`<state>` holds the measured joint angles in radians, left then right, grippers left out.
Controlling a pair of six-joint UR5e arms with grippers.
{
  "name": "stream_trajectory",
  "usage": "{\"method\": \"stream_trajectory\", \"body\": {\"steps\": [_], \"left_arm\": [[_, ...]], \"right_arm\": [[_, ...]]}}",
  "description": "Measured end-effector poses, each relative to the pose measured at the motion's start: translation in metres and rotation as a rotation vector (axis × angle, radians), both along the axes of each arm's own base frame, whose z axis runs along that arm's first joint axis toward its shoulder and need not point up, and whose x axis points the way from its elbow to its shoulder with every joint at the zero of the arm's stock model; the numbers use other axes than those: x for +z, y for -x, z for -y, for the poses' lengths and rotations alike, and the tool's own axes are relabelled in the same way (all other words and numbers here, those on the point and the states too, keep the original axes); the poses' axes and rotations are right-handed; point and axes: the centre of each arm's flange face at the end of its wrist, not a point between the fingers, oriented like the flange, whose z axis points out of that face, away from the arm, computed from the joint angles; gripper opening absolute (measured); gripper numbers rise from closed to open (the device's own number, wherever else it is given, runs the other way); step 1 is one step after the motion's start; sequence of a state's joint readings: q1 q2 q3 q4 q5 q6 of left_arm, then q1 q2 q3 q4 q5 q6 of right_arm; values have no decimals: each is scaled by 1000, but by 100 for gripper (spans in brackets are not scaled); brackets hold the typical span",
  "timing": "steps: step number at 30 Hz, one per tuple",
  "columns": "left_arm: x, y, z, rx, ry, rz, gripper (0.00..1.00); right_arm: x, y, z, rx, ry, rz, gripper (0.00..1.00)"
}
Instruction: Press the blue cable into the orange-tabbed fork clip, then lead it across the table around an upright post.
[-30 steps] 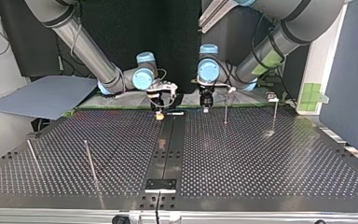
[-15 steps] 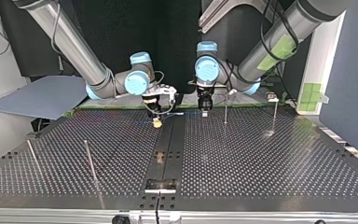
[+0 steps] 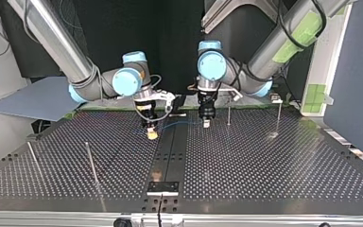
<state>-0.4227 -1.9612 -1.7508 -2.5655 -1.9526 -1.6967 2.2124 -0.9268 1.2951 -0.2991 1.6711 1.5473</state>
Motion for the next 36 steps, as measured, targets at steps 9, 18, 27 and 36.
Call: {"method": "stream_trajectory", "body": {"steps": [9, 18, 27, 36], "left_arm": [[57, -2, 7, -44, 63, 54, 0], [81, -8, 13, -44, 67, 53, 0], [99, -14, 17, -46, 78, 64, 0], [129, -18, 31, -68, 91, 86, 0]], "right_arm": [[65, 7, -8, 0, 78, 59, 0], [128, 18, -18, -3, 151, 116, 0], [183, 38, -25, -21, 204, 178, 0], [195, 53, -20, -55, 204, 197, 0]]}}
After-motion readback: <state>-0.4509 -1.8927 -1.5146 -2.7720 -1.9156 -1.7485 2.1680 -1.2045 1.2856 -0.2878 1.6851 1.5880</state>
